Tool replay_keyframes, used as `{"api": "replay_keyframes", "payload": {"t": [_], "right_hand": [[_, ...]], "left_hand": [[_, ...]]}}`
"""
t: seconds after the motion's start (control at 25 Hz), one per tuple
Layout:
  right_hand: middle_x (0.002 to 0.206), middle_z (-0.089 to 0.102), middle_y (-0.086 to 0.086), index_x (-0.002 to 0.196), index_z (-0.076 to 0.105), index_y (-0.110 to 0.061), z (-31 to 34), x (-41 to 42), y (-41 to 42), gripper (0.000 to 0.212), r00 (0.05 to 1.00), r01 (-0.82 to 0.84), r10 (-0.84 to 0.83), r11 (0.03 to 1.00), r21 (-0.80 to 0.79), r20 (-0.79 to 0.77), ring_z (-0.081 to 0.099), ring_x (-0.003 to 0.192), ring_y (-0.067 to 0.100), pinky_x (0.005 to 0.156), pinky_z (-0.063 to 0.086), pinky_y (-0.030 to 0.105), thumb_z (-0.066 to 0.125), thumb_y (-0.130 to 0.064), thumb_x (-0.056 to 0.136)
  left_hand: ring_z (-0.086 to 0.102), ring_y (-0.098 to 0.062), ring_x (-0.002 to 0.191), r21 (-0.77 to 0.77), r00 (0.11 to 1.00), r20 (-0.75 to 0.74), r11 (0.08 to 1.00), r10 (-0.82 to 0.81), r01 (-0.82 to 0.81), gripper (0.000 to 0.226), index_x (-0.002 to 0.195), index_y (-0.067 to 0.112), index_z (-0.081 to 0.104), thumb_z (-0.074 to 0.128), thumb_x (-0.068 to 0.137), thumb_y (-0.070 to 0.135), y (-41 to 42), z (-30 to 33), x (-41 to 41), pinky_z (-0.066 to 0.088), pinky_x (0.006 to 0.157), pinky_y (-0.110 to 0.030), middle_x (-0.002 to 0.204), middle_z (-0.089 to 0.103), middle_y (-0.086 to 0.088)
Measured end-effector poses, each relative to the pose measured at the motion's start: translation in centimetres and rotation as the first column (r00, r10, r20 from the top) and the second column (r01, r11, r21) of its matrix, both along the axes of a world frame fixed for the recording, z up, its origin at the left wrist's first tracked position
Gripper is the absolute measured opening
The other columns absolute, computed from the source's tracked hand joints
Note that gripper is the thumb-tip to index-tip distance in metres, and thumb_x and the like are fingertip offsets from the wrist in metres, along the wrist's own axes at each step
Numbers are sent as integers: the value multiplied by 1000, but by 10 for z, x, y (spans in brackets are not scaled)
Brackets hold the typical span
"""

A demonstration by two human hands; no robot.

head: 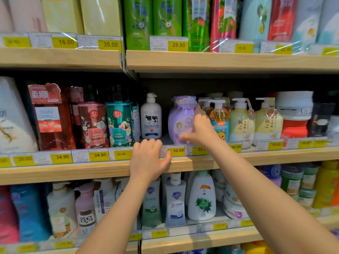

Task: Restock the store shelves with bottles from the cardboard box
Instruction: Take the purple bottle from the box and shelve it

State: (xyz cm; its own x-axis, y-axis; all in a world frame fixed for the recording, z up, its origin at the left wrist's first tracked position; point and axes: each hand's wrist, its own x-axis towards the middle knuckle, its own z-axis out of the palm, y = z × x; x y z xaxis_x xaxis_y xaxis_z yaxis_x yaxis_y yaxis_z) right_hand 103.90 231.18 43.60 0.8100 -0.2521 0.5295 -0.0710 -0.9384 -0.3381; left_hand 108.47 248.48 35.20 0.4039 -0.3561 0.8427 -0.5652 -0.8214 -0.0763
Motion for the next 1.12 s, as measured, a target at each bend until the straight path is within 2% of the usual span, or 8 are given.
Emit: {"api": "replay_keyframes", "payload": {"t": [0.08,0.24,0.48,0.6,0.76,0.92,1.0,1.12], "right_hand": [[129,40,18,132,30,4,-2,-2,-1,93,999,-24,23,999,39,29,38,119,30,93,38,34,82,-35,64],[119,43,15,122,38,0,-4,-2,-6,73,997,-70,70,996,55,-11,41,109,25,80,34,26,77,-35,71],[103,36,5,117,40,-4,-10,-4,-12,60,996,-88,88,996,-18,-33,40,103,22,79,35,26,67,-41,80],[122,41,16,124,37,-1,-14,-4,-10,64,998,-59,60,993,-99,2,40,116,27,91,38,32,64,-41,82],[152,15,19,144,12,1,-20,-14,-8,89,989,-93,106,988,-120,106,16,141,31,114,20,36,65,-37,83],[155,15,13,147,15,-7,-49,-52,-18,73,969,-169,179,983,-71,173,13,144,24,116,17,37,55,-31,90],[154,21,11,146,22,-9,-83,-76,-23,64,966,-193,207,976,-106,153,19,142,23,114,18,31,52,-29,93],[152,24,10,144,26,-9,-146,-104,-26,60,968,-218,229,969,-112,99,21,141,23,111,19,28,52,-28,93]], "left_hand": [[46,-23,66,5,1000,5,1000,8,-8,35,75,16,50,40,83,49,0,0,0,32,65,-36,68,50,0],[46,-23,66,15,1000,-4,1000,14,-14,36,77,15,51,40,82,49,-1,1,-2,32,64,-36,69,52,0],[46,-24,65,8,1000,0,1000,5,-5,37,76,14,50,38,82,49,-1,0,-2,34,65,-37,68,50,-1],[46,-24,65,14,1000,11,1000,11,-11,37,77,14,51,38,82,49,-1,0,-2,33,64,-36,69,51,-2],[48,-25,70,22,1000,16,1000,5,-5,39,82,12,53,36,83,47,1,-4,-3,34,67,-37,74,53,-4],[52,-30,112,-41,1000,-25,999,-17,16,52,124,7,52,34,88,39,-1,-20,-8,27,102,-44,120,59,-13],[31,-29,137,-67,997,-60,997,-45,41,61,141,6,34,35,89,38,-3,-44,-21,12,114,-47,146,39,-14],[13,-26,144,-142,975,-144,978,-170,149,66,145,7,25,39,88,36,-4,-93,-52,6,117,-48,154,21,-13]]}}
